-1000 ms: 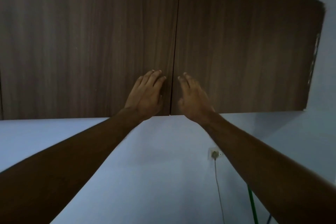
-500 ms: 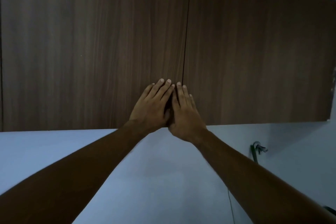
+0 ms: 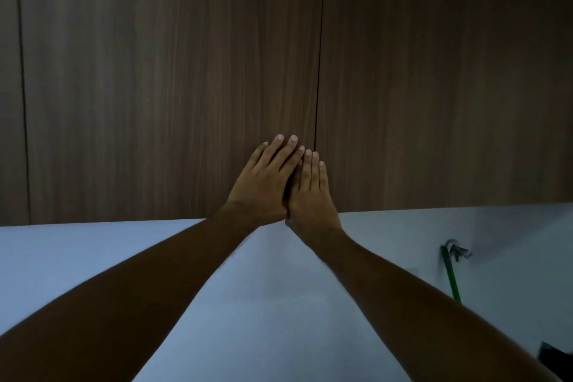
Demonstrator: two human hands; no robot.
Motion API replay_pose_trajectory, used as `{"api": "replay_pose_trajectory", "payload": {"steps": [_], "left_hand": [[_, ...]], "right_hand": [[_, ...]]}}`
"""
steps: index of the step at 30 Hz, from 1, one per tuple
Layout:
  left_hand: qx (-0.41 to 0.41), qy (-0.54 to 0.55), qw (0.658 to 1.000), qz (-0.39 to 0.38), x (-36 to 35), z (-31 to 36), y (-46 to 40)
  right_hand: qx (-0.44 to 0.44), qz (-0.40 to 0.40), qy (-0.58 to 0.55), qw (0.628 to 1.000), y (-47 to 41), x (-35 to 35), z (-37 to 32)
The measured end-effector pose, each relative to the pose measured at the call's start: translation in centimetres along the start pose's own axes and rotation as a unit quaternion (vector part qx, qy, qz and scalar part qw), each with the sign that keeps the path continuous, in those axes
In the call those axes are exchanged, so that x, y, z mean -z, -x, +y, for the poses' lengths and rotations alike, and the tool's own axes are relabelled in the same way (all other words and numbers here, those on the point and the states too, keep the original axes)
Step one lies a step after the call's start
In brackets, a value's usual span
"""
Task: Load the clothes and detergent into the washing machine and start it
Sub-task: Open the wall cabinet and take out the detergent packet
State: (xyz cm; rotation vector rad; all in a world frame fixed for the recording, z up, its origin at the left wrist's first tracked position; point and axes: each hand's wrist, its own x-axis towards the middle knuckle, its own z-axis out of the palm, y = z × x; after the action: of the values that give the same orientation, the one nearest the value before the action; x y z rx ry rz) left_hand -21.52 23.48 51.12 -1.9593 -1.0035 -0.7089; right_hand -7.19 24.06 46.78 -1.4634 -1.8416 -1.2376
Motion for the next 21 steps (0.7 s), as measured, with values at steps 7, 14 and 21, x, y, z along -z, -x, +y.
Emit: {"api": "replay_pose_trajectory", "payload": {"steps": [7,14,21], "left_hand": [[-0.017,0.014,0.999,-0.028,1.8,0.0,0.7],[0.001,0.119,0.988,0.094,7.3,0.3,1.0],[0.13,0.162,0.967,0.147,12.7,1.5,-6.0]], "right_hand": [[-0.036,-0.032,0.004,0.999,0.5,1.7,-1.0],[0.003,0.032,-0.197,0.98,3.7,4.7,0.8],[0.006,0.06,-0.253,0.965,5.3,6.9,1.0]]}}
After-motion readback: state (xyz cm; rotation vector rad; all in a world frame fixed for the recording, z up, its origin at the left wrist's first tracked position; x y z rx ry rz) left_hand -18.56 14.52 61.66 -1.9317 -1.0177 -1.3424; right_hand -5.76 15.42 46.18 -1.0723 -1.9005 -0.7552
